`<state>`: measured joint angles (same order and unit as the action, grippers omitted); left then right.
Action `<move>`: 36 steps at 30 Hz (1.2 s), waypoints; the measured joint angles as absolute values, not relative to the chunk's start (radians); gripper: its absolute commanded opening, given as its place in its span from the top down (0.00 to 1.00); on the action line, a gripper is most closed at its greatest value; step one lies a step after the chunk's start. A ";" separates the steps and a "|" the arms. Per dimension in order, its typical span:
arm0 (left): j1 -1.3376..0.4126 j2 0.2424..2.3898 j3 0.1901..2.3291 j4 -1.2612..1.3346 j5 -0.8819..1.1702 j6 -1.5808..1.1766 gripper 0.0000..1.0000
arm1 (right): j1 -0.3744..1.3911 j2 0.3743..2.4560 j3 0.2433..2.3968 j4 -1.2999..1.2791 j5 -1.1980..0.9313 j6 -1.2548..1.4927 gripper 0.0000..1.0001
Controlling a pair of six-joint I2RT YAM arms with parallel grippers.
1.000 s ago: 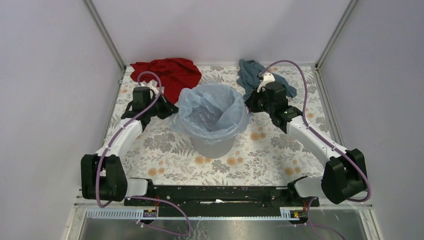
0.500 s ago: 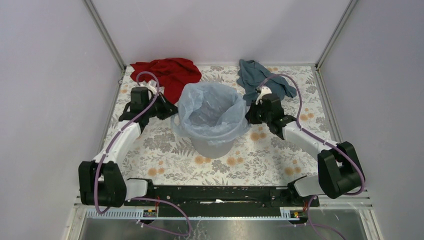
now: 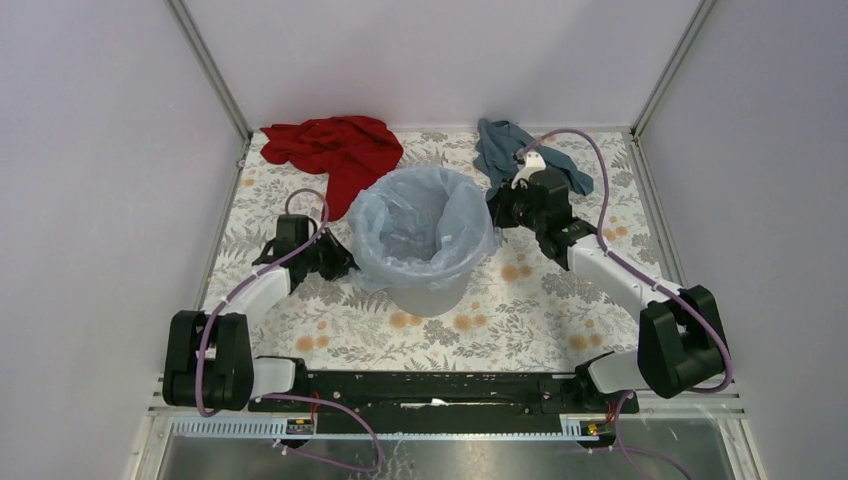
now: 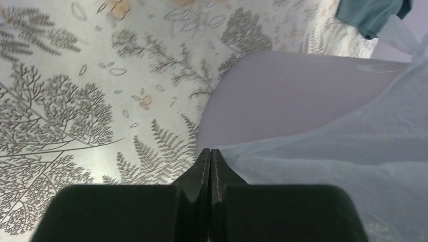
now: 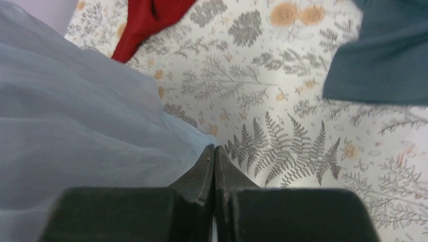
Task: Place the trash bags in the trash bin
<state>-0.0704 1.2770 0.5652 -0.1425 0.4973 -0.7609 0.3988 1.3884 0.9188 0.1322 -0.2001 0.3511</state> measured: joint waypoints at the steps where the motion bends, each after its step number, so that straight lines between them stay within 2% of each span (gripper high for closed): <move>1: -0.070 1.275 0.577 -0.146 0.497 -0.761 1.00 | 0.399 1.390 0.890 0.167 -0.206 0.358 1.00; 7: -0.070 1.141 0.720 -0.216 0.492 -0.754 0.86 | 0.397 1.468 0.732 0.209 -0.238 0.401 1.00; 8: -0.071 1.111 0.730 -0.210 0.492 -0.751 0.87 | 0.397 1.479 0.720 0.200 -0.238 0.402 1.00; 10: -0.072 1.073 0.725 -0.176 0.498 -0.748 0.98 | 0.394 1.489 0.721 0.187 -0.242 0.402 1.00; 11: -0.072 1.074 0.711 -0.155 0.502 -0.746 1.00 | 0.392 1.490 0.730 0.178 -0.249 0.401 1.00; 15: -0.074 1.182 0.593 -0.075 0.513 -0.734 1.00 | 0.385 1.490 0.804 0.138 -0.286 0.402 1.00; 19: -0.074 1.270 0.456 -0.103 0.511 -0.747 1.00 | 0.384 1.473 0.854 0.155 -0.318 0.419 1.00; 22: -0.077 1.234 0.460 -0.138 0.506 -0.752 1.00 | 0.381 1.483 0.850 0.175 -0.334 0.429 1.00; 26: -0.096 1.145 0.557 -0.187 0.473 -0.737 0.93 | 0.360 1.565 0.810 0.193 -0.356 0.447 1.00; 31: -0.120 1.089 0.599 -0.155 0.445 -0.735 0.96 | 0.344 1.610 0.765 0.148 -0.357 0.466 1.00; 36: -0.169 1.137 0.512 -0.117 0.398 -0.756 0.95 | 0.340 1.660 0.821 0.132 -0.362 0.474 0.99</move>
<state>-0.1688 1.1374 0.5121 -0.1173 0.3985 -0.7555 0.3397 1.6604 0.8211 0.1318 -0.3618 0.4744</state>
